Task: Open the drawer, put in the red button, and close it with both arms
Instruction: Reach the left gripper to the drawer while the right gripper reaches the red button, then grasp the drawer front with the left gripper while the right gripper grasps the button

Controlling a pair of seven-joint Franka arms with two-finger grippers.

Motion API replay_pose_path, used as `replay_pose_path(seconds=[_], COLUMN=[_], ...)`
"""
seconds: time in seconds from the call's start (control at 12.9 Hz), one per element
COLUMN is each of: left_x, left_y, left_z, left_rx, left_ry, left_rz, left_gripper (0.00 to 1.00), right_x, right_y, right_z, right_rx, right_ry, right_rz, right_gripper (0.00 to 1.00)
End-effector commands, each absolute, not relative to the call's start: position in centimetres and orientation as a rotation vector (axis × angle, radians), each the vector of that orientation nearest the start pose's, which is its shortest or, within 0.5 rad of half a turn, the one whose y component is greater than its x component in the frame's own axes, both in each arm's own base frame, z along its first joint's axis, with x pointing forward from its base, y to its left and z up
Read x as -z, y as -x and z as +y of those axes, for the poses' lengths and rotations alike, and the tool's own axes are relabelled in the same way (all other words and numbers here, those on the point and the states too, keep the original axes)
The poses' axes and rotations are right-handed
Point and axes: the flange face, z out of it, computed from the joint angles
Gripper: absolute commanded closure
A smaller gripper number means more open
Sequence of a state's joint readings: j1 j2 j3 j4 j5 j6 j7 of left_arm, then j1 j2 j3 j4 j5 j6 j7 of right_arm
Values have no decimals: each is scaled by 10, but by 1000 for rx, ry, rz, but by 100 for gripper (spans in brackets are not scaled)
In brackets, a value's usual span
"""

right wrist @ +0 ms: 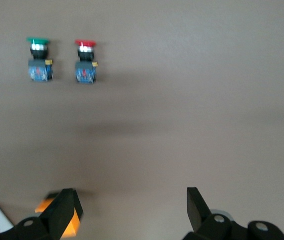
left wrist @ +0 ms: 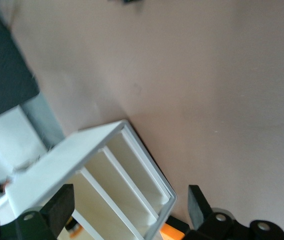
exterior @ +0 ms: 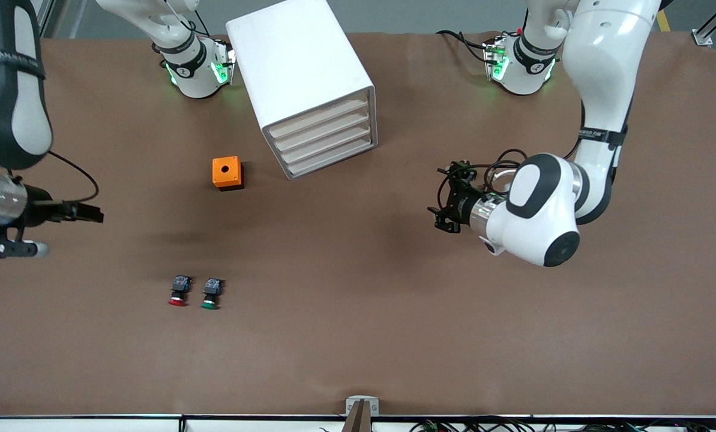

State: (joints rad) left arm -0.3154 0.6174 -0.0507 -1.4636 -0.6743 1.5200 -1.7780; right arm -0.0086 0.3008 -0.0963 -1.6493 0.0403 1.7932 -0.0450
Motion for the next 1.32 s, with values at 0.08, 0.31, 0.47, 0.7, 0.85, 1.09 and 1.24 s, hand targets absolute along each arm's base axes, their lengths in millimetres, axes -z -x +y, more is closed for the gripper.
replay_pose_path(seconds=[0.08, 0.31, 0.47, 0.7, 0.85, 1.09, 1.24], left_x=[-281, -252, -235, -224, -218, -204, -199], left_y=[-589, -573, -557, -533, -517, -495, -482], left_z=[-310, -344, -369, -403, -422, -443, -456], left_rx=[1624, 1788, 1902, 2034, 2094, 2201, 2234], left_ry=[-1836, -1732, -1688, -1693, -1712, -1670, -1685], left_rz=[2324, 2418, 2434, 2384, 2363, 2415, 2421], left_gripper=[0, 0, 1, 16, 27, 35, 38], right_x=[-378, -331, -304, -266, -246, -223, -206], right_y=[-655, -675, -679, -684, -686, -688, -689], right_z=[-12, 2, 17, 35, 37, 34, 33], right_rx=[-154, -56, -50, -22, -1, 19, 37], right_ry=[3111, 3119, 3114, 3106, 3104, 3105, 3106], right_rz=[261, 281, 383, 500, 520, 522, 524], right_gripper=[0, 0, 0, 0, 0, 0, 0])
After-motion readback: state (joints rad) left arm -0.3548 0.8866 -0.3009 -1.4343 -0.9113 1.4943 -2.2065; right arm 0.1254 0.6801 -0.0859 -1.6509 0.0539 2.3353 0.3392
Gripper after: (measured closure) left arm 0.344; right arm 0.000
